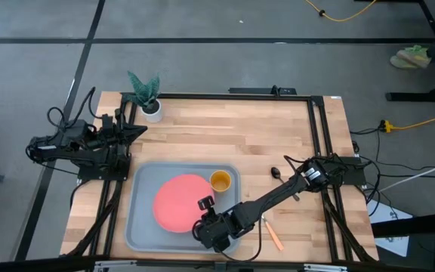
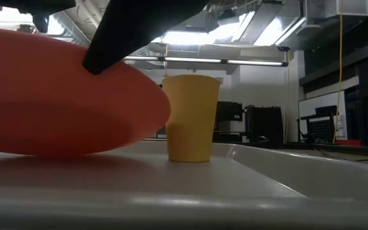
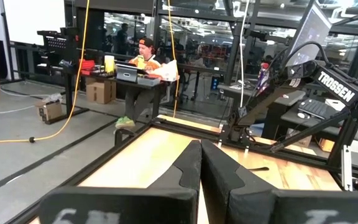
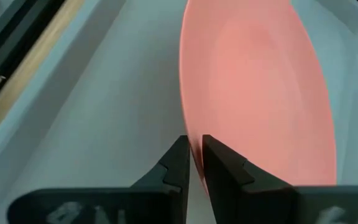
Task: Pick and place plate/cup/fork/spoon on tray
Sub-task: Put the pink plate on the gray tray
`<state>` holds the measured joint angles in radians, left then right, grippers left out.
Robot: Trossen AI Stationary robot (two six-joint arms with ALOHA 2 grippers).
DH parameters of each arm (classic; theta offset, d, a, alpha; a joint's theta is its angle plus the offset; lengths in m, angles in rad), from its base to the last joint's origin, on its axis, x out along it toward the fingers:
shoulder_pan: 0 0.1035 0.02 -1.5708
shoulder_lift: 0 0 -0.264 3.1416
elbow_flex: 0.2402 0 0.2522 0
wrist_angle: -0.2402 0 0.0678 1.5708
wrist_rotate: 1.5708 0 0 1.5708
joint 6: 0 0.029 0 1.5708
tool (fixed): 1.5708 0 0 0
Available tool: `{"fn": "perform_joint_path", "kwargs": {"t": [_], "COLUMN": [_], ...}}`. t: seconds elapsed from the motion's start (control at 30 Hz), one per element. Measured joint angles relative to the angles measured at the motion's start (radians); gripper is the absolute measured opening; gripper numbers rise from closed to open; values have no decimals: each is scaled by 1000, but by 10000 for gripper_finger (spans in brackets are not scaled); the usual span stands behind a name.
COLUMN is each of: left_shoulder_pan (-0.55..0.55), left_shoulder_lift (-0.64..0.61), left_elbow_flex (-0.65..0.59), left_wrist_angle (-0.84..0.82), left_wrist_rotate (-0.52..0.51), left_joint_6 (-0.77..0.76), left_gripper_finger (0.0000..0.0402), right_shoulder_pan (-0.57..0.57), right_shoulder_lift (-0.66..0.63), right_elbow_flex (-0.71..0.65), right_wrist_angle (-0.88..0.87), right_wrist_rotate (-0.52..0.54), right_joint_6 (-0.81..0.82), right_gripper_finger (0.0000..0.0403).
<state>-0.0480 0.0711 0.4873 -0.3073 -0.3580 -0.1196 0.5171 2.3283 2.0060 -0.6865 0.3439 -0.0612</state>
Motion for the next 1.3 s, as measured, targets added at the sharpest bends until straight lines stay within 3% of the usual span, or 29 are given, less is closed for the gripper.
{"fn": "perform_joint_path", "kwargs": {"t": [0.57, 1.0, 1.3], "left_shoulder_pan": [0, 0, 0], "left_shoulder_lift": [0, 0, 0], "left_elbow_flex": [0, 0, 0], "left_wrist_angle": [-8, -59, -59], "left_wrist_rotate": [0, 0, 11], "left_joint_6": [0, -2, -5], "left_gripper_finger": [0, 0, 0], "right_shoulder_pan": [-1, -2, -2], "right_shoulder_lift": [0, 0, 0], "right_elbow_flex": [0, 0, 0], "right_wrist_angle": [41, 41, 29], "right_wrist_rotate": [-6, -6, -7], "right_joint_6": [-46, -45, 127], "right_gripper_finger": [49, 89, 90]}}
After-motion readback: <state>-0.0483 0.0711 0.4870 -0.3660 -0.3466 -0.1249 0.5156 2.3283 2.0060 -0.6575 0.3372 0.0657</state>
